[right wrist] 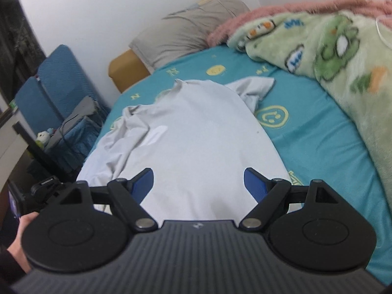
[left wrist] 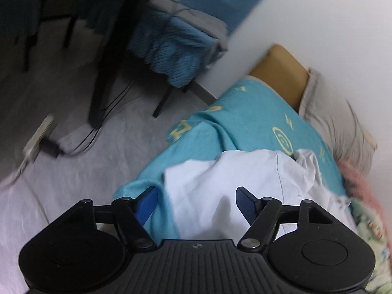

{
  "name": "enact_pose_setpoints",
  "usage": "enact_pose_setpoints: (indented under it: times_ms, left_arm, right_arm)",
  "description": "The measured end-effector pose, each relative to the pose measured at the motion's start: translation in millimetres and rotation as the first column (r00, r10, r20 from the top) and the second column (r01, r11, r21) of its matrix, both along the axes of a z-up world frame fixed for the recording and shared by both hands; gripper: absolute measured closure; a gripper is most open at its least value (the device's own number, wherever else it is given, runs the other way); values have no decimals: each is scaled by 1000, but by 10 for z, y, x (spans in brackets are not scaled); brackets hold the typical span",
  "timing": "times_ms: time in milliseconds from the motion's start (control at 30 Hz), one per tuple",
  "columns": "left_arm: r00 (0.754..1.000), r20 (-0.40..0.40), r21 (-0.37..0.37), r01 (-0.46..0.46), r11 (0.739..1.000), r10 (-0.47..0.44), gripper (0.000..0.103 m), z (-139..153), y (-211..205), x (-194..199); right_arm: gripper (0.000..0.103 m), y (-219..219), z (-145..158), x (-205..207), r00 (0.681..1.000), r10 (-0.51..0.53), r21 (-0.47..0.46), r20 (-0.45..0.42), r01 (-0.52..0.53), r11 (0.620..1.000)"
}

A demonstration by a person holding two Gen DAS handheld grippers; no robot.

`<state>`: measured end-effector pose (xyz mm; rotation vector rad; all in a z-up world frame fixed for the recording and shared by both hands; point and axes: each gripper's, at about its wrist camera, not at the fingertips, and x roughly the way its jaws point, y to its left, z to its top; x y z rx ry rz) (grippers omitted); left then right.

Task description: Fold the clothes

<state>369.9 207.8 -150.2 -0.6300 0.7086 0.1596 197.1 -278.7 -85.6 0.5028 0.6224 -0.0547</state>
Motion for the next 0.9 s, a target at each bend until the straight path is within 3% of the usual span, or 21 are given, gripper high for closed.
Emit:
enact_pose_setpoints:
  times_ms: [100,133,233,333,500,600,667,700,800,867,900]
  left_arm:
    - [999,-12,46,43,998,-43,61,-30,-82,169]
    - [998,-14,51,59,997,-59,75,-34,-101,198]
    - [996,-29,104,89,991,-86,96,-17,-143,269]
    - [992,-39,159,121,980,-116,101,48,-161,326]
    - [992,18,272,115,955,-124,102,421,-151,477]
    - [993,41,434,80,897,-108,102,786,-229,781]
    - [994,59,543,48,839,-95,103,1033,-295,1002]
    - [994,77,630,16,776,-83,102,1108,-367,1115]
    - [995,102,761,-82,643,6,102,1088,-515,1415]
    - [997,80,716,-59,696,3,94,941,-504,1532]
    - [998,56,708,-39,705,0,90,852,-514,1570]
  right_arm:
    - [21,7,-65,84,1000,-4,-2,-21,4,1000]
    - [21,16,-83,99,1000,-3,-4,-27,3,1000]
    - [21,33,-115,121,999,4,2,-40,-4,1000]
    - [21,43,-109,109,999,3,-10,-41,-3,1000]
    - [21,47,-94,92,999,1,-21,-41,-2,1000]
    - [21,76,-100,105,999,6,-28,-46,-7,1000]
    - [21,87,-113,134,999,5,-34,-49,-7,999]
    - [21,92,-120,148,999,5,-37,-51,-7,999]
    - [21,124,-153,175,999,-5,-71,-52,1,998]
    - [21,130,-171,205,998,-17,-82,-67,11,997]
    - [21,122,-164,214,998,-16,-83,-62,10,997]
